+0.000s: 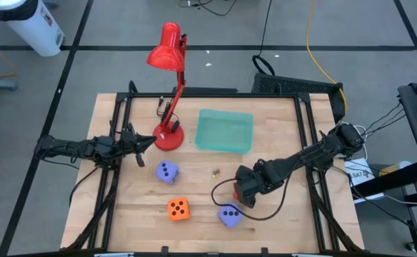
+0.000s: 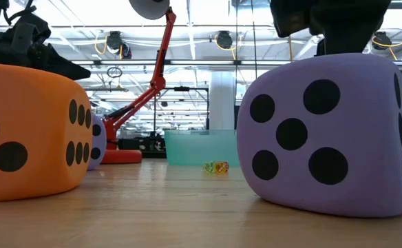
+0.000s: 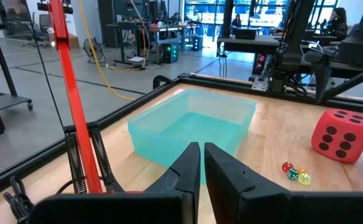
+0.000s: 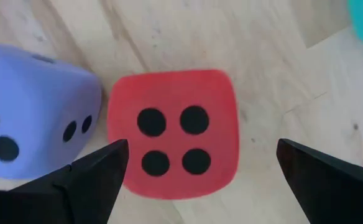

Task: Pick & Place Dice
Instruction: Put the large red die into the blue bin

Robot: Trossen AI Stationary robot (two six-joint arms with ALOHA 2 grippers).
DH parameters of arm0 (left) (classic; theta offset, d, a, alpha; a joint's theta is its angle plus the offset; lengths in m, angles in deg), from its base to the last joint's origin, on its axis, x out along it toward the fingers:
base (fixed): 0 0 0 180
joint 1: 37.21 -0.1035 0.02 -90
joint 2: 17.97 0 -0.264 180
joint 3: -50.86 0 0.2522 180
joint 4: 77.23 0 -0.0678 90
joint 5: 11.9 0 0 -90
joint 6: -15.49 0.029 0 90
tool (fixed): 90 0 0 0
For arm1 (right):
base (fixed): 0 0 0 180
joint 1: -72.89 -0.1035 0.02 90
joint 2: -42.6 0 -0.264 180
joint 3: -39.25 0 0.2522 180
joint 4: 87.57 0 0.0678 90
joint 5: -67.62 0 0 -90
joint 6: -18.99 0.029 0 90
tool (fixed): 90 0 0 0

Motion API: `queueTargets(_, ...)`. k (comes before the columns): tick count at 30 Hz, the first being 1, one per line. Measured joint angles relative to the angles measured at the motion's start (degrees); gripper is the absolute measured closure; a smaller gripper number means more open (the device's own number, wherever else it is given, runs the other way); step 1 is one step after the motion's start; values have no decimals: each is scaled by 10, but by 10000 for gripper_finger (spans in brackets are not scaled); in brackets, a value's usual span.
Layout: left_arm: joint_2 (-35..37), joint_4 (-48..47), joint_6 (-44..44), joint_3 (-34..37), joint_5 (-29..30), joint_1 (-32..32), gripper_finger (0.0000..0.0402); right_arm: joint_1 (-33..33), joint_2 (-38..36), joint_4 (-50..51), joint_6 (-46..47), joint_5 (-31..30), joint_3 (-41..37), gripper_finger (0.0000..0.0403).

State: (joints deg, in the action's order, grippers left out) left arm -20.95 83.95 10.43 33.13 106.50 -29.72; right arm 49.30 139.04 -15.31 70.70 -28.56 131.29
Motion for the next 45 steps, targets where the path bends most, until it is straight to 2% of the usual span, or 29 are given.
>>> queueTargets(10, 0, 0, 0, 0, 0, 0, 371, 3, 0, -19, -21, 33, 0, 3)
queueTargets(24, 0, 0, 2, 0, 0, 0, 371, 2, 0, -30, -36, 48, 0, 3)
queueTargets(31, 0, 0, 1, 0, 0, 0, 371, 1, 0, -48, -35, 47, -31, 3)
queueTargets(40, 0, 1, 1, 0, 0, 0, 371, 3, -2, -90, -45, 44, -53, 3)
queueTargets(45, 0, 2, 1, 0, 0, 0, 371, 3, -2, -164, -65, 57, -94, 3)
